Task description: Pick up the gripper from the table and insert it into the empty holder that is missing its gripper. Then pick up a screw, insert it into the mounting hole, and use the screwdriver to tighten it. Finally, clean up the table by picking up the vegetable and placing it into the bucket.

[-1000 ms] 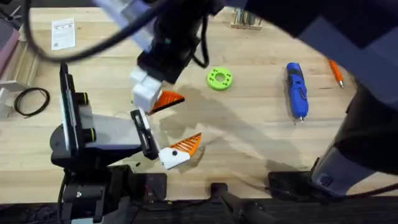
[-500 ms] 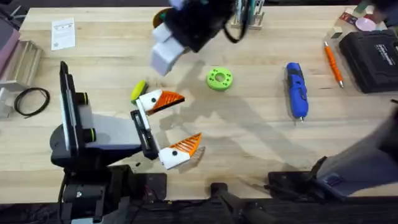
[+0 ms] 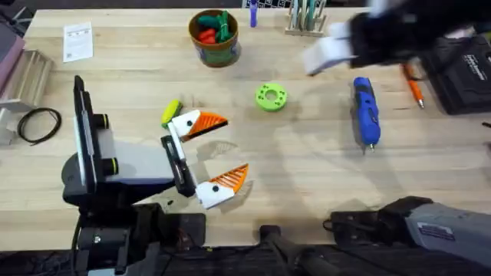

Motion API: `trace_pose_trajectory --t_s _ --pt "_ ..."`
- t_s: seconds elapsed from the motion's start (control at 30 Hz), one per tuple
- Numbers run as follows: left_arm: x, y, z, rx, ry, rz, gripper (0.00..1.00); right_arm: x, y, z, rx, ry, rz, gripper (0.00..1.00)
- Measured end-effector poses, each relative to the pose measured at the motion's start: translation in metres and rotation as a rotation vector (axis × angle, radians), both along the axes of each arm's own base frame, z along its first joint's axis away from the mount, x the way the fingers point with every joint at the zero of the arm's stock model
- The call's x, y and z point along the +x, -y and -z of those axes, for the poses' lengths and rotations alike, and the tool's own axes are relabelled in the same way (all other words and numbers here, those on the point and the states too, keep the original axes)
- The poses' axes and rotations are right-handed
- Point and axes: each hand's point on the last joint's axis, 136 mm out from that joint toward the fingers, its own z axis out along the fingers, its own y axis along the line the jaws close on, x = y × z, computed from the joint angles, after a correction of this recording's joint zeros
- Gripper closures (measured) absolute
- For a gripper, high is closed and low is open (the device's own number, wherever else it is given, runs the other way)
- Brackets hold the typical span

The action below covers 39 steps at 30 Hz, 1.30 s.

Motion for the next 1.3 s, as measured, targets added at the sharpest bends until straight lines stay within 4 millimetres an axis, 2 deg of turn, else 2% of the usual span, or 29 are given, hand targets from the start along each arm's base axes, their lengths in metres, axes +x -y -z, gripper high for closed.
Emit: trace_pose_trajectory --t_s 0.13,0.37,0.5,0.83,1.13,1.17,1.3 --pt "0.0 0.0 0.0 0.0 0.001 0.0 0.015 -0.008 0.041 -0.005 -0.001 0.016 0.132 0.041" --pt "0.0 0.0 0.0 0.0 0.0 0.0 0.015 -0.015 0.086 0.0 -0.071 0.012 0.298 0.041" --pt "0.0 0.0 0.0 0.0 0.001 0.0 0.015 -0.016 0.104 0.008 -0.113 -0.004 0.371 0.04" --pt "0.0 0.0 0.0 0.0 0.001 0.0 0.016 -0.015 0.113 0.023 -0.143 -0.05 0.412 0.04" --pt "0.0 0.0 0.0 0.0 0.0 0.0 0.016 -0.016 0.113 0.024 -0.141 -0.056 0.421 0.04" --pt "0.0 0.0 0.0 -0.001 -0.001 0.001 0.086 -0.016 0.113 0.024 -0.141 -0.057 0.421 0.04" --pt "0.0 0.0 0.0 0.0 0.0 0.001 0.705 -0.016 0.113 0.024 -0.141 -0.057 0.421 0.039"
